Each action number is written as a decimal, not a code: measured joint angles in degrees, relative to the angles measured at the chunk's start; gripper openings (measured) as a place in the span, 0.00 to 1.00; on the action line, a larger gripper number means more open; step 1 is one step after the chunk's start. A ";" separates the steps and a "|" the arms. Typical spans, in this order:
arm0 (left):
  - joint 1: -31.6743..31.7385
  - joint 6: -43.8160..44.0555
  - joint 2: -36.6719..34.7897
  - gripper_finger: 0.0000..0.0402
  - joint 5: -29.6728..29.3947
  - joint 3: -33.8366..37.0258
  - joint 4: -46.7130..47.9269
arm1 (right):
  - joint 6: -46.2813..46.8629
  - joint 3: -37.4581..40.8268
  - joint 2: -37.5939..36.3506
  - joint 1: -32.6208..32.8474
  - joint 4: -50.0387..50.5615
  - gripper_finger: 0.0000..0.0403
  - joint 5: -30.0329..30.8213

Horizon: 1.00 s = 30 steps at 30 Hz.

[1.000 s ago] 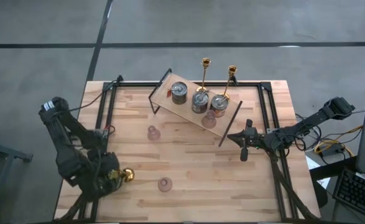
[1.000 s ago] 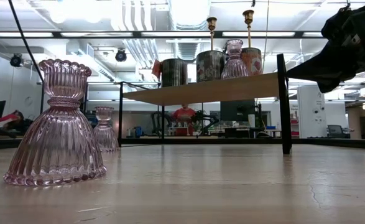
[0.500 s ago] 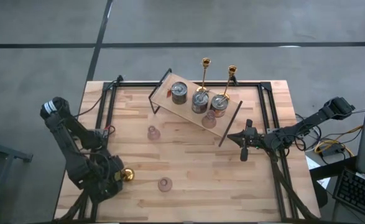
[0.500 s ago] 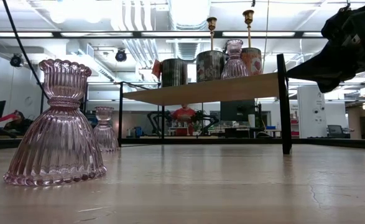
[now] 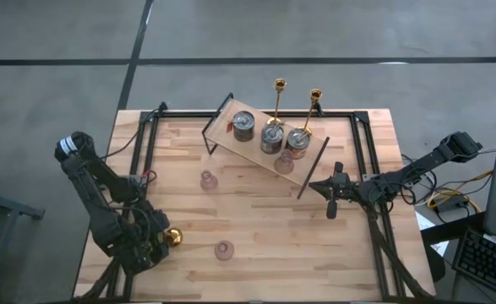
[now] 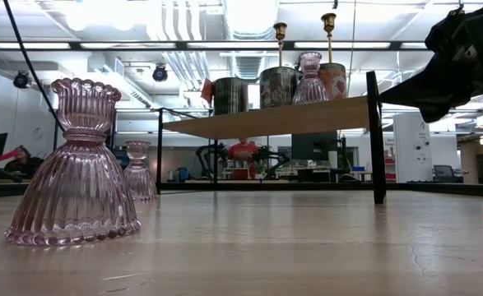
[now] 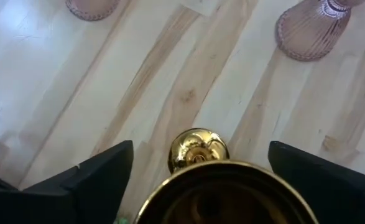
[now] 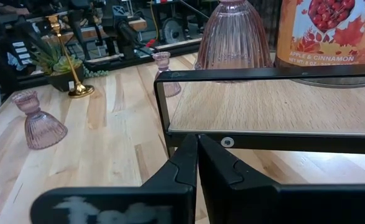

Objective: Pick & Place candle stick holders
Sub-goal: Put the gold candle holder on the shelf aligned with the other gold candle holders

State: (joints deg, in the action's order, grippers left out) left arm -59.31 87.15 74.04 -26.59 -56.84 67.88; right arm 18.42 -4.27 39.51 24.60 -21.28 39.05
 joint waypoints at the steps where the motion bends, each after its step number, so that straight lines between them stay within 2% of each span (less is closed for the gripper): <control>1: 0.00 -0.02 0.00 0.91 0.01 0.00 0.01 | 0.01 0.00 0.02 0.02 0.00 0.02 0.00; 5: 0.00 -0.14 0.00 0.76 0.00 0.00 0.04 | 0.02 0.00 0.02 0.02 0.00 0.02 0.00; 14: 0.00 -1.98 -0.02 0.36 1.75 0.00 0.06 | 0.02 0.00 0.00 0.02 0.00 0.02 0.00; 19: 0.00 -3.05 -0.02 0.18 1.98 0.00 0.06 | 0.01 0.00 0.00 0.02 0.00 0.02 0.00; 30: 1.08 -4.22 -0.02 0.17 0.81 -0.65 1.40 | 0.02 0.00 0.02 0.02 0.00 0.02 0.00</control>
State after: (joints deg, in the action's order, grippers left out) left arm -58.23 82.93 74.02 -25.78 -57.49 69.28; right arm 18.44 -4.27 39.53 24.62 -21.28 39.05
